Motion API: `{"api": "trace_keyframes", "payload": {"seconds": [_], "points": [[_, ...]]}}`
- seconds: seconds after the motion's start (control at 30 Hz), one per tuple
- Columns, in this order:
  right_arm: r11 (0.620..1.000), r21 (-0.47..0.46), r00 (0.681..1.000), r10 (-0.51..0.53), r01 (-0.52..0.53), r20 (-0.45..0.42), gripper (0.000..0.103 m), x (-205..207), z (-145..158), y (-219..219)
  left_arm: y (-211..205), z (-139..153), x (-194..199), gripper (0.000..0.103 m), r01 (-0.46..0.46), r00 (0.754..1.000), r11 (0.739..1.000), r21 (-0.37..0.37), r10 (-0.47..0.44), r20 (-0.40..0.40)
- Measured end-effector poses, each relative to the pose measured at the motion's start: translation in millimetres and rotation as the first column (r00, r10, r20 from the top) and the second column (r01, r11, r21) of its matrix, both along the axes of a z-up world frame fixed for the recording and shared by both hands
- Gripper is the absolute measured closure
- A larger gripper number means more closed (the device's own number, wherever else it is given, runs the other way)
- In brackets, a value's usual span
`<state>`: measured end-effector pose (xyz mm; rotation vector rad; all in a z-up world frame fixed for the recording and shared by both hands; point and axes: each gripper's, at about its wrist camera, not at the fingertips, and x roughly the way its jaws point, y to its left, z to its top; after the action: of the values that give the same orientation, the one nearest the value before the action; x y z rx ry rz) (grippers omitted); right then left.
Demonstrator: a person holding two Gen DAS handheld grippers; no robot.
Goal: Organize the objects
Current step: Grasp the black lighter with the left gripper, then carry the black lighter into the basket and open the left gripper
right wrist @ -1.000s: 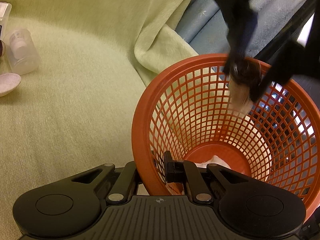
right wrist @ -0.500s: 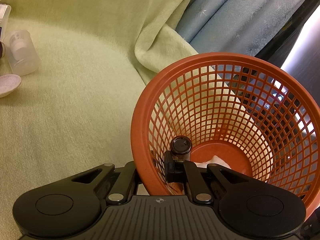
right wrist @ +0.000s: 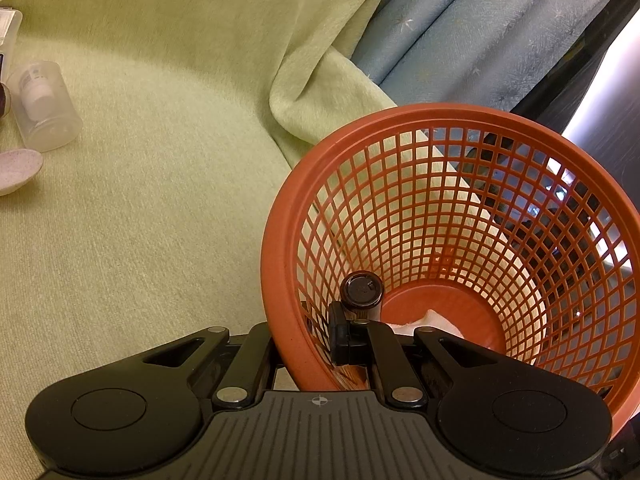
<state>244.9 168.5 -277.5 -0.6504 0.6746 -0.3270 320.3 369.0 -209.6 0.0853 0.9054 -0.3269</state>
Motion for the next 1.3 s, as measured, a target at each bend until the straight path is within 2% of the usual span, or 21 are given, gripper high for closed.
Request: {"api": "trace_keyframes", "payload": {"seconds": [0.23, 0.53, 0.9, 1.0, 1.2, 1.3], "points": [[1.0, -0.002, 1.0, 0.0, 0.0, -0.001, 0.099, 0, 0, -1, -22, -30, -9, 0.005, 0.119, 0.992, 0.993, 0.016, -0.118, -0.042], [1.0, -0.001, 1.0, 0.0, 0.0, -0.002, 0.099, 1, 0, -2, -33, -48, 6, 0.005, 0.149, 0.986, 0.988, 0.03, -0.146, -0.081], [1.0, -0.001, 1.0, 0.001, -0.001, -0.002, 0.099, 1, 0, -2, -35, -54, 15, 0.01, 0.164, 0.981, 0.987, 0.002, -0.162, -0.108], [1.0, -0.001, 1.0, 0.002, -0.002, -0.002, 0.099, 1, 0, -2, -33, -55, 16, 0.014, 0.156, 0.981, 0.988, -0.015, -0.157, -0.117], [1.0, -0.001, 1.0, 0.001, -0.001, -0.002, 0.099, 1, 0, -2, -33, -54, 15, 0.024, 0.166, 0.979, 0.986, -0.002, -0.165, -0.12], [1.0, -0.001, 1.0, 0.001, -0.001, -0.002, 0.099, 1, 0, -2, -34, -53, 13, 0.024, 0.166, 0.979, 0.986, 0.0, -0.164, -0.123]]}}
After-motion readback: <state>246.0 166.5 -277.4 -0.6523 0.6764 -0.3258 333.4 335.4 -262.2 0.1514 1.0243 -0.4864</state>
